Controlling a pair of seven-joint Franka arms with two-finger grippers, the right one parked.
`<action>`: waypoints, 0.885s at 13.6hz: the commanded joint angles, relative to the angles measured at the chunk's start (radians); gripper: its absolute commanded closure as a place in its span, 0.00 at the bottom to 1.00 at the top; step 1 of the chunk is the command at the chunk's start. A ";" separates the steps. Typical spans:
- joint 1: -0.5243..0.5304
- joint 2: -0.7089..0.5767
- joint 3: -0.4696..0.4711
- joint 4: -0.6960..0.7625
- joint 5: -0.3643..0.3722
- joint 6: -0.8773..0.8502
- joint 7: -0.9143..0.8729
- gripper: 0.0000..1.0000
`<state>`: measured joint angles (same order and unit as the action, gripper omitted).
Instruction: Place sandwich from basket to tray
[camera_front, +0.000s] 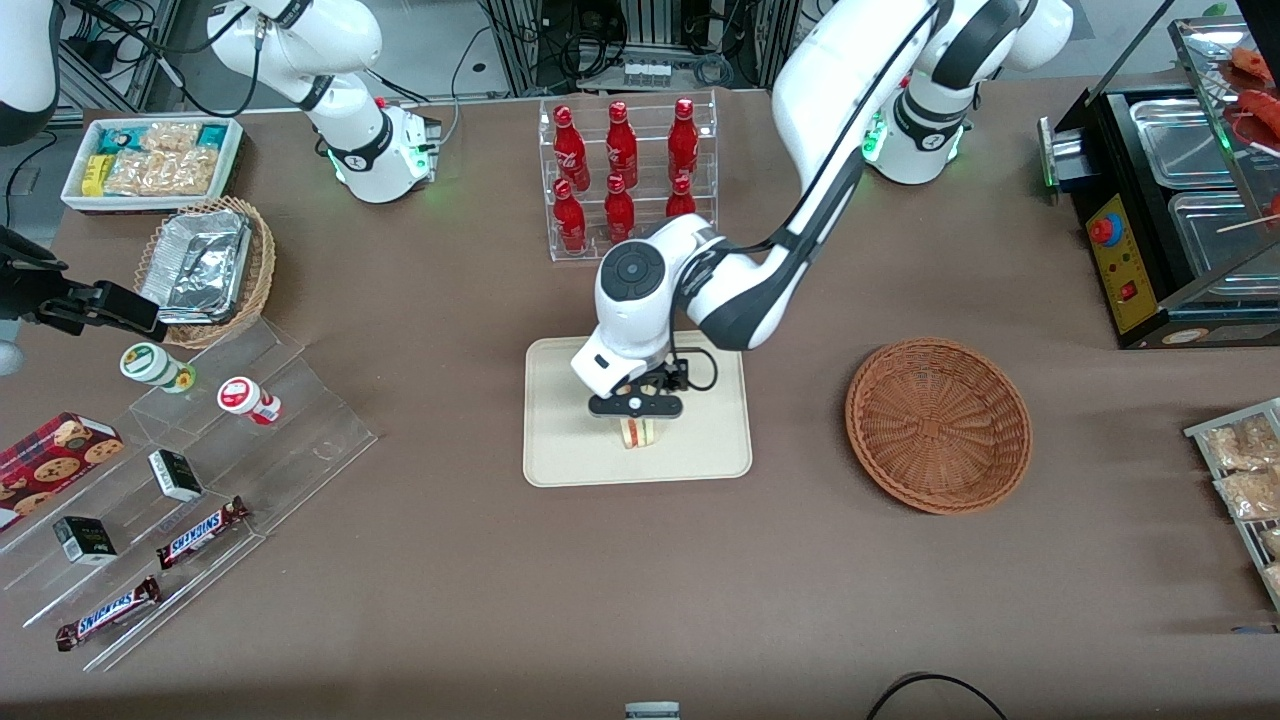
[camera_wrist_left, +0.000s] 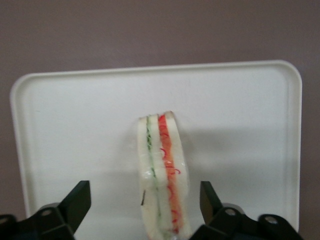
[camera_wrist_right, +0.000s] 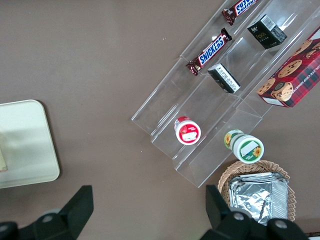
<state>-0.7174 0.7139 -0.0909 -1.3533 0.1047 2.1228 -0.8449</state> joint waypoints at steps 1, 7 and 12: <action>-0.007 -0.117 0.032 -0.021 0.018 -0.088 -0.059 0.00; 0.082 -0.352 0.140 -0.041 0.003 -0.352 -0.027 0.00; 0.199 -0.476 0.140 -0.099 -0.005 -0.447 0.196 0.00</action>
<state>-0.5469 0.2960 0.0561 -1.4038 0.1049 1.6968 -0.7048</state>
